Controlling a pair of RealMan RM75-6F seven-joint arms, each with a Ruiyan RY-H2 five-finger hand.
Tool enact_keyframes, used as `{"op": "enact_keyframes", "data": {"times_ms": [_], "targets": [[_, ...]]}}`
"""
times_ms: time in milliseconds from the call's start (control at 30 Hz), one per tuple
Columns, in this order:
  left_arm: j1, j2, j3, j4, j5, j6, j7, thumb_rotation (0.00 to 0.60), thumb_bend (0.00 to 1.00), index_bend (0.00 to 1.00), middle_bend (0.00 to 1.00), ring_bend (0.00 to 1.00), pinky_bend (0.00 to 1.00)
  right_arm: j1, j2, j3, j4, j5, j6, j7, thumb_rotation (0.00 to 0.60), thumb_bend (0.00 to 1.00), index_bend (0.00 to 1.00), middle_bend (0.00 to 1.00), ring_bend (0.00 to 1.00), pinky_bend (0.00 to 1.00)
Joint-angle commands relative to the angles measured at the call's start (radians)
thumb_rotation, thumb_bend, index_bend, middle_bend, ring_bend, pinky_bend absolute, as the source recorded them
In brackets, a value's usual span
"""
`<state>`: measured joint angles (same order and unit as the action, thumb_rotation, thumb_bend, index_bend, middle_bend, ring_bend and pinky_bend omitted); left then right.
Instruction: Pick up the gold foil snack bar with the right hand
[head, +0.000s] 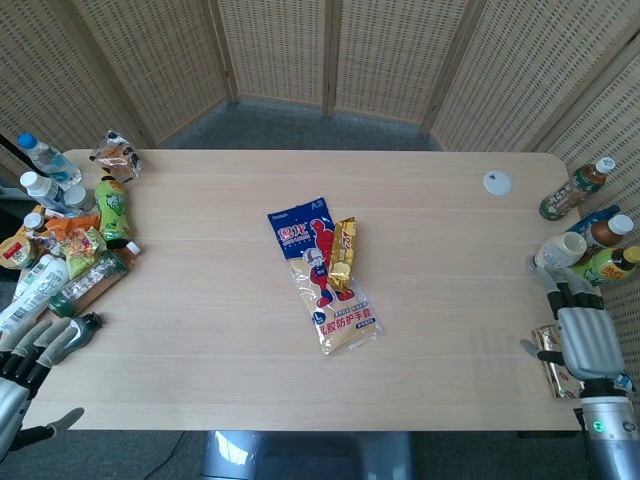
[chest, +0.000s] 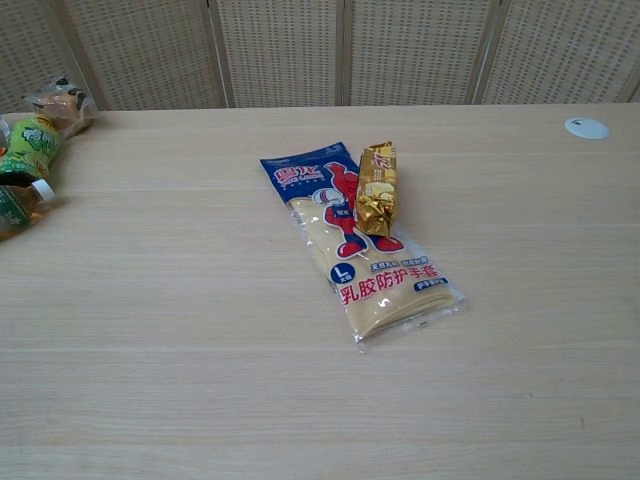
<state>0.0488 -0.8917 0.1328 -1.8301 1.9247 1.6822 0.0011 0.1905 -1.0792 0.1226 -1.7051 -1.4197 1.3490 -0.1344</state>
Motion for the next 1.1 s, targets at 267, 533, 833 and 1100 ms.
{"op": "enact_keyframes", "data": {"times_ms": [267, 533, 833, 1100], "targets": [[-0.026, -0.026, -0.018, 0.012, -0.036, -0.046, 0.007, 0.600, 0.00, 0.07, 0.00, 0.00, 0.00, 0.321, -0.198, -0.006, 0.475, -0.342, -0.146, 0.357, 0.600, 0.04, 0.14, 0.19, 0.00, 0.00], [-0.036, -0.033, -0.021, 0.023, -0.072, -0.066, -0.032, 0.600, 0.00, 0.09, 0.00, 0.00, 0.00, 0.457, -0.419, -0.062, 0.859, -0.443, -0.116, 0.527, 0.600, 0.06, 0.16, 0.23, 0.03, 0.05], [-0.046, -0.046, -0.042, 0.036, -0.134, -0.090, -0.020, 0.600, 0.00, 0.09, 0.00, 0.00, 0.00, 0.565, -0.575, -0.133, 1.062, -0.504, -0.079, 0.616, 0.600, 0.08, 0.09, 0.24, 0.03, 0.05], [-0.055, -0.057, -0.053, 0.043, -0.172, -0.112, -0.007, 0.600, 0.00, 0.09, 0.00, 0.00, 0.00, 0.663, -0.683, -0.169, 1.224, -0.517, -0.093, 0.661, 0.600, 0.12, 0.04, 0.21, 0.00, 0.05]]}}
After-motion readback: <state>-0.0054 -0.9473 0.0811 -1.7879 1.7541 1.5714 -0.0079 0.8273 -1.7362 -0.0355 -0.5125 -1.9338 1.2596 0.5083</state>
